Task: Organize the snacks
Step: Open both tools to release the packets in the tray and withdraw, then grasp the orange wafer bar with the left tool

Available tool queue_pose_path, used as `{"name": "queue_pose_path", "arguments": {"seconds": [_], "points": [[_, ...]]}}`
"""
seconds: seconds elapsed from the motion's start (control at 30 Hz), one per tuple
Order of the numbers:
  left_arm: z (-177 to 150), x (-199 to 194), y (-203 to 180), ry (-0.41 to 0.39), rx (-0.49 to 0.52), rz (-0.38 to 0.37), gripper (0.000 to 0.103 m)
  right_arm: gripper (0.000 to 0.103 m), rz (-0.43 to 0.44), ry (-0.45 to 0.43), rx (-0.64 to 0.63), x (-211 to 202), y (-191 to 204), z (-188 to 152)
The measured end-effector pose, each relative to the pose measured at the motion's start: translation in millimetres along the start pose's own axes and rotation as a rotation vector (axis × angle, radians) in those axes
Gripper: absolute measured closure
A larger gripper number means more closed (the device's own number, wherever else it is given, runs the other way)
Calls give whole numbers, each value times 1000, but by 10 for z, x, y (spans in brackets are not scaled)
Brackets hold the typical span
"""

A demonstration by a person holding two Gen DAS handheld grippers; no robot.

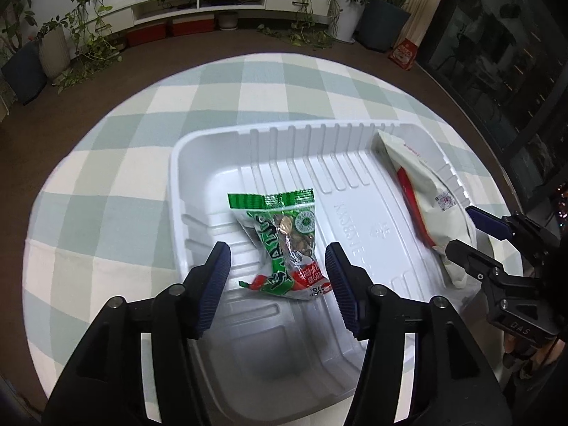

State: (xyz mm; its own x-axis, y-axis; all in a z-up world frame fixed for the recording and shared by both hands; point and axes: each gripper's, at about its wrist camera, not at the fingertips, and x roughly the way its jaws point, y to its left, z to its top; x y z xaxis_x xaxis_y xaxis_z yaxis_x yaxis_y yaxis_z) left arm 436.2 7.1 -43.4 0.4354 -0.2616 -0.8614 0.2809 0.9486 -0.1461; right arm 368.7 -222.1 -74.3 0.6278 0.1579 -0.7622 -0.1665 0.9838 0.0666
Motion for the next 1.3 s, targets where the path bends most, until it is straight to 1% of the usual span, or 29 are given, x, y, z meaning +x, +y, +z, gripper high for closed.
{"name": "queue_pose_path", "arguments": {"seconds": [0.13,0.17,0.23,0.3,0.37,0.4,0.43,0.5,0.53,0.63,0.67,0.7,0.77,0.8,0.87,0.93,1.0,1.03,1.1,1.17,1.27,1.3], "points": [[27,-256,75,-42,-20,1,48,47,32,-47,64,-136,-169,21],[29,-366,106,-58,-24,5,48,47,40,-64,85,-184,-225,28],[21,-580,162,-90,-29,11,44,46,51,-98,125,-279,-340,23],[-17,-842,211,-125,-27,21,44,42,49,-124,153,-365,-429,20],[-115,-1166,245,-176,-24,15,40,42,52,-149,176,-455,-516,2],[-177,-1300,245,-199,-22,7,36,42,54,-161,191,-518,-574,-21],[-282,-1483,238,-229,-15,-4,35,42,53,-167,201,-556,-610,-37],[-473,-1711,194,-253,4,-11,35,42,50,-183,224,-662,-698,-91],[-626,-1847,153,-266,18,-9,35,42,57,-193,236,-717,-735,-119],[-992,-2100,62,-295,23,-30,35,42,104,-238,278,-898,-816,-189],[-1149,-2203,27,-311,21,-45,35,40,124,-256,292,-959,-837,-210],[-1308,-2293,-13,-319,20,-53,35,36,146,-279,306,-1033,-852,-240],[-1574,-2392,-122,-328,26,-63,35,32,192,-323,334,-1152,-872,-308],[-1706,-2434,-184,-331,37,-65,35,30,210,-332,341,-1176,-871,-320],[-2034,-2514,-364,-337,73,-48,35,30,248,-344,347,-1245,-832,-380],[-2364,-2535,-566,-332,118,-48,35,29,262,-352,346,-1335,-780,-438],[-2614,-2488,-744,-303,167,-54,35,29,276,-367,343,-1474,-716,-531],[-2787,-2438,-886,-275,214,-48,35,28,280,-377,339,-1547,-681,-584],[-3052,-2351,-1109,-234,292,-34,35,21,282,-396,325,-1700,-583,-720],[-3244,-2256,-1253,-202,335,-43,35,21,292,-406,302,-1848,-443,-880],[-3391,-2093,-1373,-169,343,-65,35,20,324,-381,289,-2024,-219,-1205],[-3418,-2065,-1393,-165,342,-68,35,18,337,-370,287,-2069,-153,-1313]]}}
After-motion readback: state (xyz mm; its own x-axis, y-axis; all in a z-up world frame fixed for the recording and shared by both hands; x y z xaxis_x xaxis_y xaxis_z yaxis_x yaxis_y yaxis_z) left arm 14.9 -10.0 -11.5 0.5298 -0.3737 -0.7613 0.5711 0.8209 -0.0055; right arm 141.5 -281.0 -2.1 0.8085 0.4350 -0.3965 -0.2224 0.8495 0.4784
